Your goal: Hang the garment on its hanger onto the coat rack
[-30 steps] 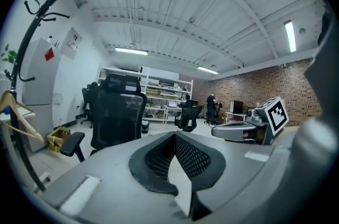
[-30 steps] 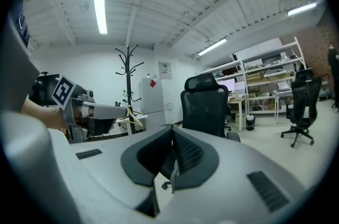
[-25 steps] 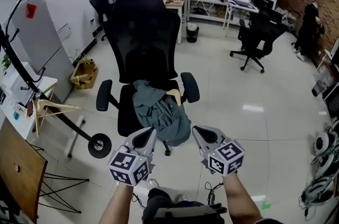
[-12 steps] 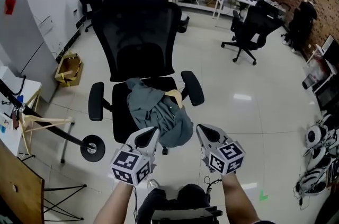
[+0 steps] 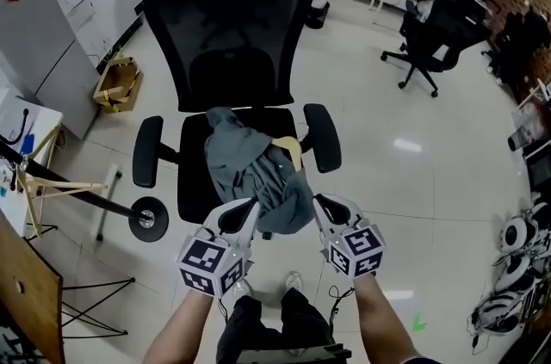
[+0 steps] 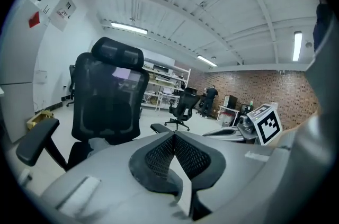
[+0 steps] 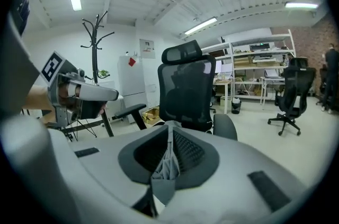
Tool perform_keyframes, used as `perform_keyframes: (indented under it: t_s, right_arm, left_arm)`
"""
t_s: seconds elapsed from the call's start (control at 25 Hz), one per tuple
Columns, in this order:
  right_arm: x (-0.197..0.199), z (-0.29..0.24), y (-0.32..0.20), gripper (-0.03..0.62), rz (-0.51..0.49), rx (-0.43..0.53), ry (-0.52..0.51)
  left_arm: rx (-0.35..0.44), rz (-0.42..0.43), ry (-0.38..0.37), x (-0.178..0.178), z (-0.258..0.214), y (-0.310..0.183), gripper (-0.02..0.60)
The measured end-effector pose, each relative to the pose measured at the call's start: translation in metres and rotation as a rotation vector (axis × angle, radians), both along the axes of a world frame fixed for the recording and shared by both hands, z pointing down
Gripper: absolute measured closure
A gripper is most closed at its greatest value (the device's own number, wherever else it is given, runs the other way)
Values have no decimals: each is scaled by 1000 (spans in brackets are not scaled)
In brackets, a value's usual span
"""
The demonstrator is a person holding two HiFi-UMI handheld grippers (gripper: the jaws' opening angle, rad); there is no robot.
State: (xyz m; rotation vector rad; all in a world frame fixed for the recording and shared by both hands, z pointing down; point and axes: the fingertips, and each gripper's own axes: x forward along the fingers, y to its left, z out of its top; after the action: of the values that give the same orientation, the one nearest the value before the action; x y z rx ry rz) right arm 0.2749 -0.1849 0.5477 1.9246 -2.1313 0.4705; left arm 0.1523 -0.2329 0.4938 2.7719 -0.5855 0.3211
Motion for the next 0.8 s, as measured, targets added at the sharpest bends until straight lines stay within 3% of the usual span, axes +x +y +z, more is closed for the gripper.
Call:
perform_keyframes:
  t_s: [0.04, 0.12, 0.24, 0.44, 0.8]
  right_arm:
    - [3, 13, -5, 549, 4, -22, -2]
    - [13, 47, -13, 446, 19, -81, -22]
    - [28, 107, -29, 372, 52, -173, -51]
    - [47, 187, -69, 353, 109, -306, -67]
    - [64, 279, -108, 355, 182, -419, -37]
  left_arm:
    - [-7, -9, -7, 1, 8, -2, 580]
    - [-21, -18, -24, 5, 25, -3, 580]
    - [-46, -30, -48, 9, 49, -5, 580]
    - [-91, -48, -88, 5, 81, -15, 580]
    - [-167, -65, -107, -9, 125, -12, 580]
